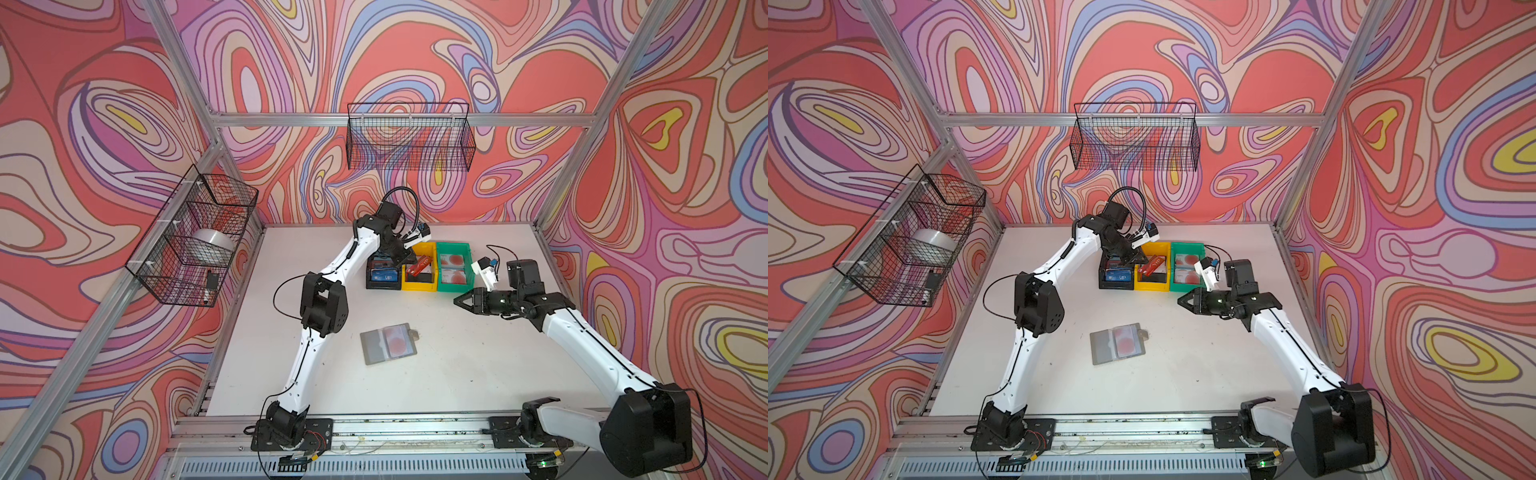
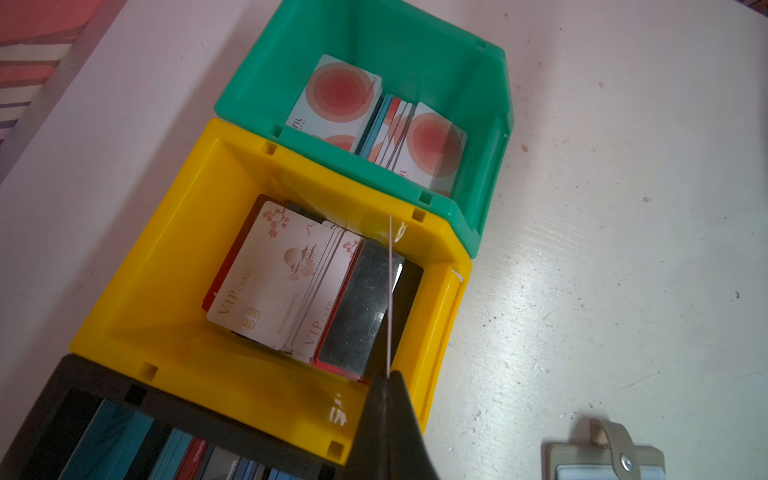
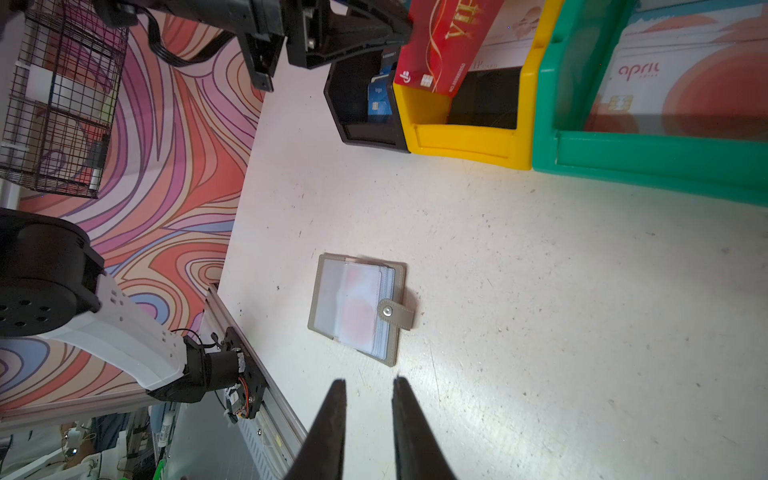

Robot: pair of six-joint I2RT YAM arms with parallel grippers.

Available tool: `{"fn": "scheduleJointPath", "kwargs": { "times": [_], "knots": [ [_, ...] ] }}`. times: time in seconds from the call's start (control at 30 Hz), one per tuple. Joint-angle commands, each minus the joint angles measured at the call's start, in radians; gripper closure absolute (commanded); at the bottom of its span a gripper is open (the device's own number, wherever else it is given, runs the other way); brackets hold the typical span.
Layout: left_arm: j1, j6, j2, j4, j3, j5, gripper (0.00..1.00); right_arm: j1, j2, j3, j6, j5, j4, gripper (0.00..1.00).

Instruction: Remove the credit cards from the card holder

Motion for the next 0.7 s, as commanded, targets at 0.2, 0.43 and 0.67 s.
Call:
{"fn": "scheduleJointPath", "kwargs": {
  "times": [0.2,0.43,0.67],
  "knots": [
    [-0.002,0.066,0.041,0.018,0.023,0.0,1.0,-0.006,-0.021,-0.018,0.014,0.015,0.016,0.77],
    [-0.004,0.07,0.061,0.022,0.024,0.007,1.0,-0.005,-0.02,-0.024,0.015,0.022,0.019,0.77],
    [-0.007,0.097,0.063,-0.004,0.021,-0.025,1.0,-0.005,-0.018,-0.032,0.019,0.018,0.025,0.77]
  ]
}}
